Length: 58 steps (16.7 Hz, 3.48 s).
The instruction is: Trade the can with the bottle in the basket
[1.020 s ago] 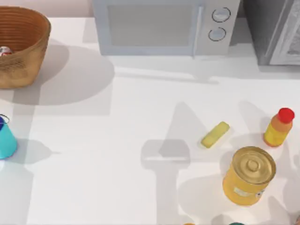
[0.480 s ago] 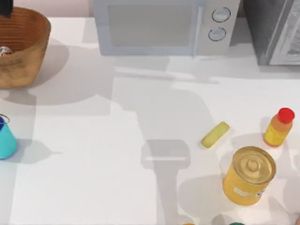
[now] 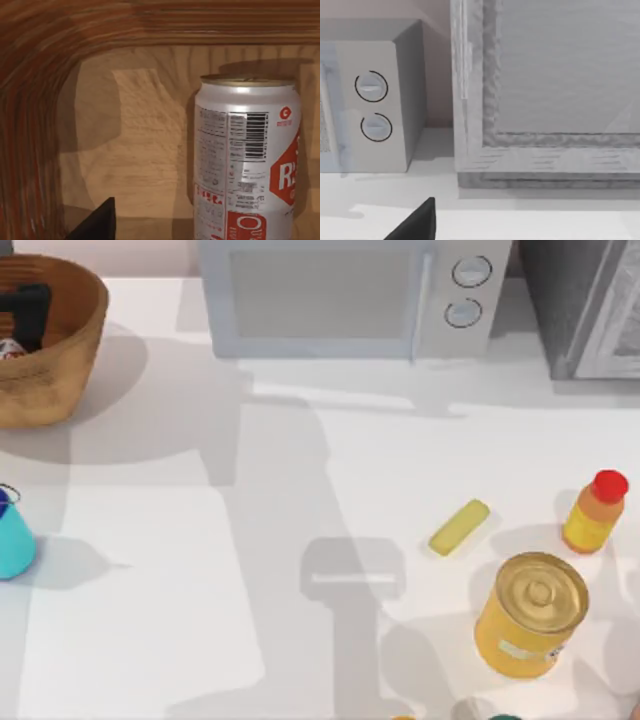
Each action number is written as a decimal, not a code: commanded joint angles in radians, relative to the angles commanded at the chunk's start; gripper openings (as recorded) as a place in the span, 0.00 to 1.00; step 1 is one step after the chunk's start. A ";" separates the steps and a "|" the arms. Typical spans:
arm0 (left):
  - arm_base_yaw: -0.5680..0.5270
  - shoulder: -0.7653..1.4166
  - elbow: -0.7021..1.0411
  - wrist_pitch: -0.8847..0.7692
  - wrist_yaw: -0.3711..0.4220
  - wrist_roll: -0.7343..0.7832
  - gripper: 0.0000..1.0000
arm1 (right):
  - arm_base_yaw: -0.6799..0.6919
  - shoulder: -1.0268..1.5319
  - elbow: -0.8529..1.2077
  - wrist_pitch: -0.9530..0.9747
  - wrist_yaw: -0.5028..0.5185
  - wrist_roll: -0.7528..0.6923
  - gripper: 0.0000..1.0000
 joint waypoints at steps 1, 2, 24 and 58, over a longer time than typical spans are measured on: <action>0.000 0.000 0.000 0.000 0.000 0.000 1.00 | 0.000 0.000 0.000 0.000 0.000 0.000 1.00; 0.000 0.000 0.000 0.000 0.000 0.000 1.00 | 0.000 0.000 0.000 0.000 0.000 0.000 1.00; -0.009 0.068 -0.106 0.175 -0.001 -0.009 0.40 | 0.000 0.000 0.000 0.000 0.000 0.000 1.00; -0.059 -1.260 -1.209 0.737 -0.062 -0.107 0.00 | 0.000 0.000 0.000 0.000 0.000 0.000 1.00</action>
